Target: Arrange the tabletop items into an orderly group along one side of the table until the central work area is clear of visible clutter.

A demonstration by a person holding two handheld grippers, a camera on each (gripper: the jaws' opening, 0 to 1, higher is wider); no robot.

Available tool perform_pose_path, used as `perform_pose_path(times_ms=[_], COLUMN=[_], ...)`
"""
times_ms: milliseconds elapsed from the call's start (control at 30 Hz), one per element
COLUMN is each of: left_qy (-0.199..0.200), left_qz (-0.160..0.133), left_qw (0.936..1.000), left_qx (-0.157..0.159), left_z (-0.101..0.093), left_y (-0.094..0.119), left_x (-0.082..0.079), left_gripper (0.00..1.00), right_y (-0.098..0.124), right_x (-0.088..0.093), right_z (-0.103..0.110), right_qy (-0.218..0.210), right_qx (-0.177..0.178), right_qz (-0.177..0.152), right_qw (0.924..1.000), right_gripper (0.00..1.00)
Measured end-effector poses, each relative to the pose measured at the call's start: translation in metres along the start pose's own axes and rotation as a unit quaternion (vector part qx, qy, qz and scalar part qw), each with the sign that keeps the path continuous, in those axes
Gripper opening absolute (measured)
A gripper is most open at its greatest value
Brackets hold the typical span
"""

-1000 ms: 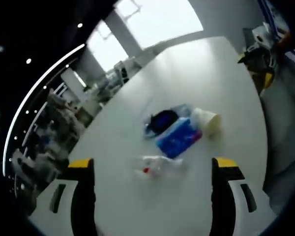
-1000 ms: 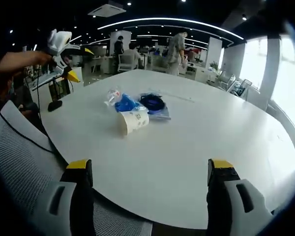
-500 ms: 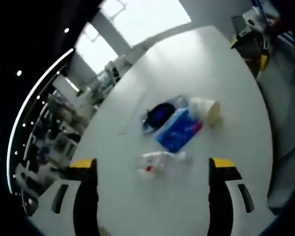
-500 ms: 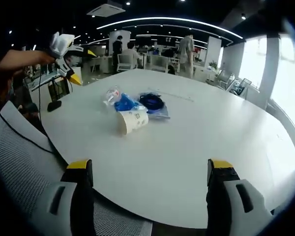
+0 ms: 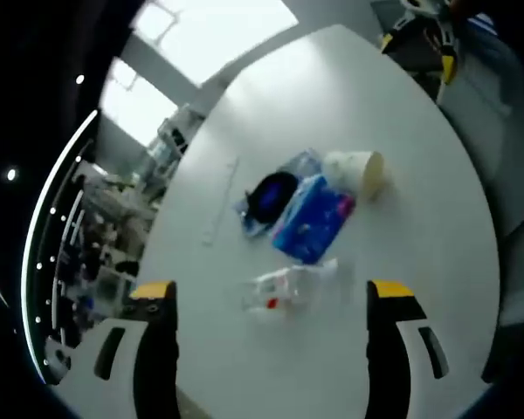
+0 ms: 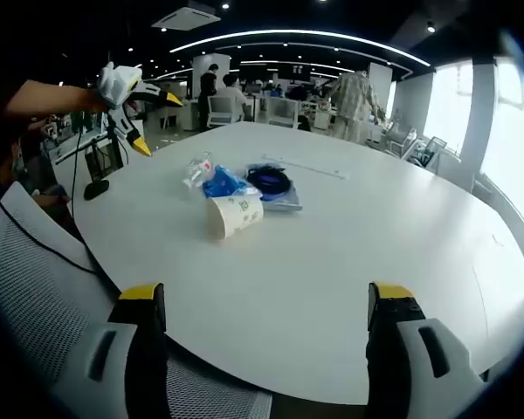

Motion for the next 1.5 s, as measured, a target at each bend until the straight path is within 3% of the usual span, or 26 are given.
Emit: perform_pose_path(times_ms=[367,700,933,1333,1500], left_qy=[-0.048,-0.129,-0.141,-0.196,-0.225], left_qz=[0.014,0.037,0.04,0.043,0.059], left_qw=[0.9978,0.9867,0.9835,0.9689,0.9577], left_qx=[0.044,0.092,0.106,0.145,0.17], left_z=[-0.002,-0.009,-0.009,-0.012,-0.014], left_y=[-0.016,-0.024,-0.03,-0.049,-0.054], left_x=[0.013,0.031,0.033,0.042,0.055], left_gripper=[0.8,0.74,0.73,0.69,0.66], right_y=[0.0,0.0,0.001,0.0,-0.001], right_x=[0.001,0.003,0.0,0.001,0.002], right_z=[-0.002,0.0,0.001,0.001,0.002], right_qy=[0.0,0.0,-0.007,-0.005,-0.005], right_qx=[0.007,0.001,-0.005,-0.009,-0.014], right_qz=[0.004,0.008,-0.002,0.0,0.004], right_qw=[1.0,1.0,1.0,0.9999,0.9999], right_gripper=[0.95,0.95,0.96,0.96,0.96])
Point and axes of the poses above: the point that each gripper's makers call its tool centre point, and the gripper's own axes: y roughly backward along the fingers, z roughly to its left, x roughly out of its underside, the point moved 4 cm from there along y, roughly backward along the fingers, and after that the axes turned 11 degrees about -z, right-handed, at the moved point
